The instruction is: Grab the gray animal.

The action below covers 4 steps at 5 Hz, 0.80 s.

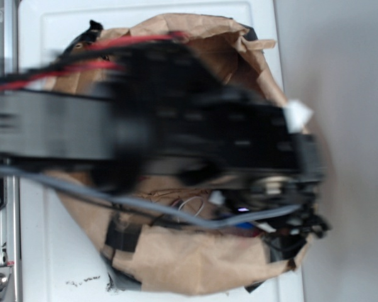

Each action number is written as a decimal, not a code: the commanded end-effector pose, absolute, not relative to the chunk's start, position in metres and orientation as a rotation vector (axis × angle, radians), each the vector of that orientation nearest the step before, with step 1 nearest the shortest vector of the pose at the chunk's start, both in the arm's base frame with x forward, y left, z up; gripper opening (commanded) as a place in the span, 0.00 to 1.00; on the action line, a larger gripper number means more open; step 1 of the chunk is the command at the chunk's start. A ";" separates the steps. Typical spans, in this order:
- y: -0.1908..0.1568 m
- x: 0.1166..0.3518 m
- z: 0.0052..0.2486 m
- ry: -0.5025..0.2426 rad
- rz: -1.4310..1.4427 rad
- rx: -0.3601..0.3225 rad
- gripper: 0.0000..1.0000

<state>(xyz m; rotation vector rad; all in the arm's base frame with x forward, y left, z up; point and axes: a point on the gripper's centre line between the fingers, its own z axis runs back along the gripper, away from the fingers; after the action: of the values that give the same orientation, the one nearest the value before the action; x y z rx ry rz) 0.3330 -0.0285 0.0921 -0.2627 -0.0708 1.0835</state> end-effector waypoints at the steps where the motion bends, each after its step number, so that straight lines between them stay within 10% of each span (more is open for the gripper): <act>1: -0.013 0.345 0.108 -0.164 1.048 -0.294 0.00; 2: 0.001 0.329 0.102 -0.187 1.008 -0.269 1.00; 4: 0.024 0.270 0.102 -0.170 0.916 -0.258 1.00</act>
<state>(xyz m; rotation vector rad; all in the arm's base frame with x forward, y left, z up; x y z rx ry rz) 0.2676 0.0127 0.0930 -0.2399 -0.1150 0.9089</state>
